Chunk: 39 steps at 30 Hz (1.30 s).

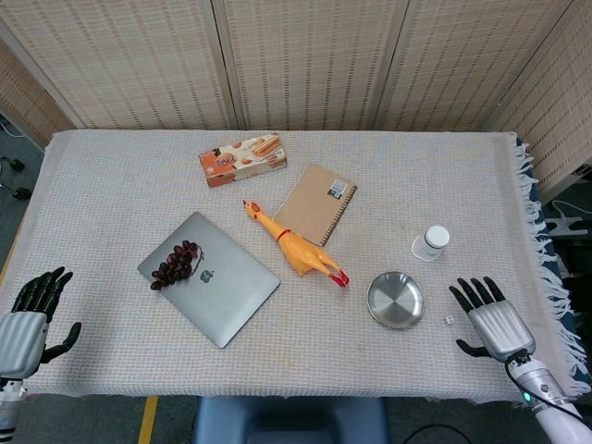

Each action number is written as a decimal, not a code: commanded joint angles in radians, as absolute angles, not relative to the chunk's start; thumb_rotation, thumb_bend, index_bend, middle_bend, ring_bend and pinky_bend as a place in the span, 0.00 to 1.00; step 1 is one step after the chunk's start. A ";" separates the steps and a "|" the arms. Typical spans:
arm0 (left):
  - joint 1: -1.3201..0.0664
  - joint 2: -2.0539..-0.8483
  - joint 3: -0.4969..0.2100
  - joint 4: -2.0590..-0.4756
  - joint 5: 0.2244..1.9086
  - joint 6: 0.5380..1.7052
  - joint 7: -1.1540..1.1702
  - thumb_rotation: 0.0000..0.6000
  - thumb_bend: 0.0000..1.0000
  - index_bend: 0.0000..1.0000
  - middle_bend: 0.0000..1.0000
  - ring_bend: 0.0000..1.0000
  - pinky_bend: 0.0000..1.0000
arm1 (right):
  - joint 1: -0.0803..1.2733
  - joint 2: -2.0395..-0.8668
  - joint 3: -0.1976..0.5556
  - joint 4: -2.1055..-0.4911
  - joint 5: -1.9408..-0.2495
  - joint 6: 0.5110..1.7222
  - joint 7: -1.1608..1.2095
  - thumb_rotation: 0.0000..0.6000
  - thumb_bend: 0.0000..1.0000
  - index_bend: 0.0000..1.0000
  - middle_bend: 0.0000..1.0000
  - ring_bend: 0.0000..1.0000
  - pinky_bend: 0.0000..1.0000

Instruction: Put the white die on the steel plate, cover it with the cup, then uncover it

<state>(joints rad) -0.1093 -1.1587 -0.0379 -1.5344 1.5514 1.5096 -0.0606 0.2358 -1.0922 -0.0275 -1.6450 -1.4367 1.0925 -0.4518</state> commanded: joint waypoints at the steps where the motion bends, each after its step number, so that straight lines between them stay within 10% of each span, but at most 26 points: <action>1: -0.110 -1.159 -0.038 -1.533 1.547 1.505 -0.060 1.00 0.37 0.00 0.00 0.00 0.08 | 0.240 -1.141 -0.032 -1.577 -1.435 1.104 -0.437 0.66 0.18 0.14 0.00 0.00 0.00; 8: -0.114 -1.159 -0.040 -1.536 1.537 1.495 -0.060 1.00 0.37 0.00 0.00 0.00 0.08 | 0.242 -1.233 -0.048 -1.413 -1.472 1.104 -0.321 0.72 0.20 0.32 0.00 0.00 0.00; 39: -0.119 -1.156 -0.040 -1.538 1.525 1.480 -0.066 1.00 0.37 0.00 0.00 0.00 0.09 | 0.291 -1.373 -0.070 -1.152 -1.551 1.094 -0.165 0.83 0.28 0.39 0.00 0.00 0.00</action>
<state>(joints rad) -0.1185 -1.1562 -0.0401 -1.5385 1.5245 1.4803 -0.0660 0.2902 -1.3725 -0.0708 -1.1524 -1.5523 1.0946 -0.1639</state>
